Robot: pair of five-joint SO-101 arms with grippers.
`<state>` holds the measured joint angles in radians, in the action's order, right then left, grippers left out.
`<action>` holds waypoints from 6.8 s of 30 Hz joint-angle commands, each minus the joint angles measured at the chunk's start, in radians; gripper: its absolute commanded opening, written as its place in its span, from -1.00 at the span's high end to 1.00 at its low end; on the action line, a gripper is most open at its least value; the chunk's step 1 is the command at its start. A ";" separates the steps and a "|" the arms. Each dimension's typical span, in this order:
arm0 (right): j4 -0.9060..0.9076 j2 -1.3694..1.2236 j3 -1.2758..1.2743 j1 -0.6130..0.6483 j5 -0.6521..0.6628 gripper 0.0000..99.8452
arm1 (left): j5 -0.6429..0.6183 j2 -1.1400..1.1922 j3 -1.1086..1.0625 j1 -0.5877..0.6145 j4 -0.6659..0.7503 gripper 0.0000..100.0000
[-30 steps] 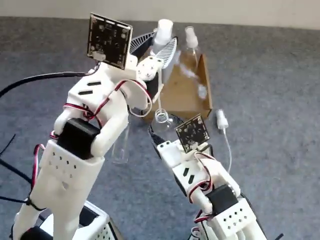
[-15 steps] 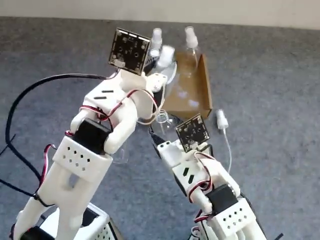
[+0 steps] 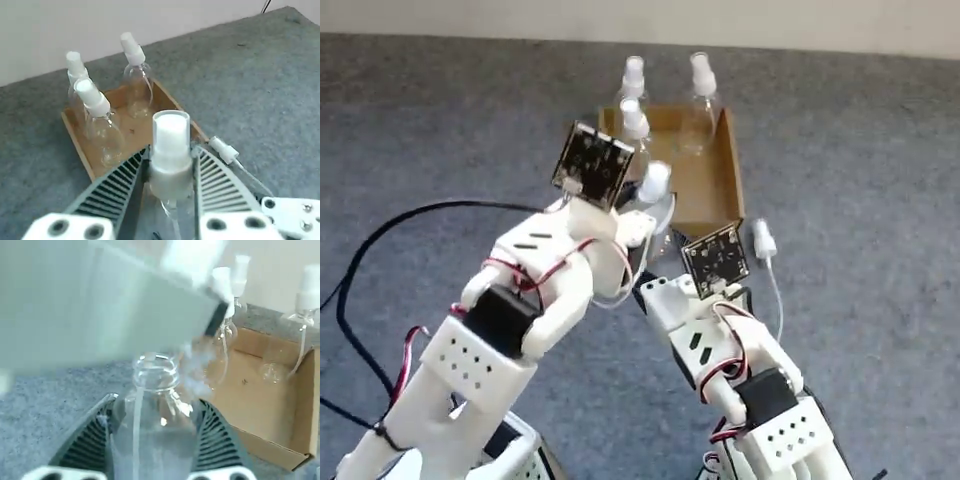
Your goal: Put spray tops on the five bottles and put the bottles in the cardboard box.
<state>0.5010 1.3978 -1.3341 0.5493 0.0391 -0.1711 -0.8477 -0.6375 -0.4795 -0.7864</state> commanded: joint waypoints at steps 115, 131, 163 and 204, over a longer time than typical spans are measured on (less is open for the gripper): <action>-0.001 0.012 0.010 0.076 -0.009 0.99 | 0.258 -0.297 -0.013 0.074 -0.138 0.69; 0.142 0.010 0.035 -0.021 -0.003 0.99 | 0.255 -0.096 0.104 0.068 -0.198 0.72; -0.008 -0.526 0.521 -0.329 0.123 0.99 | 0.212 -0.099 -0.222 0.509 -0.192 0.73; -0.398 -1.518 1.015 -0.381 -0.032 0.99 | 0.212 -0.097 -0.423 0.585 0.066 0.73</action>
<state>0.1297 -0.1289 -0.3997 0.1811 0.0176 0.0483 -0.9413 -1.0656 0.0990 -0.7465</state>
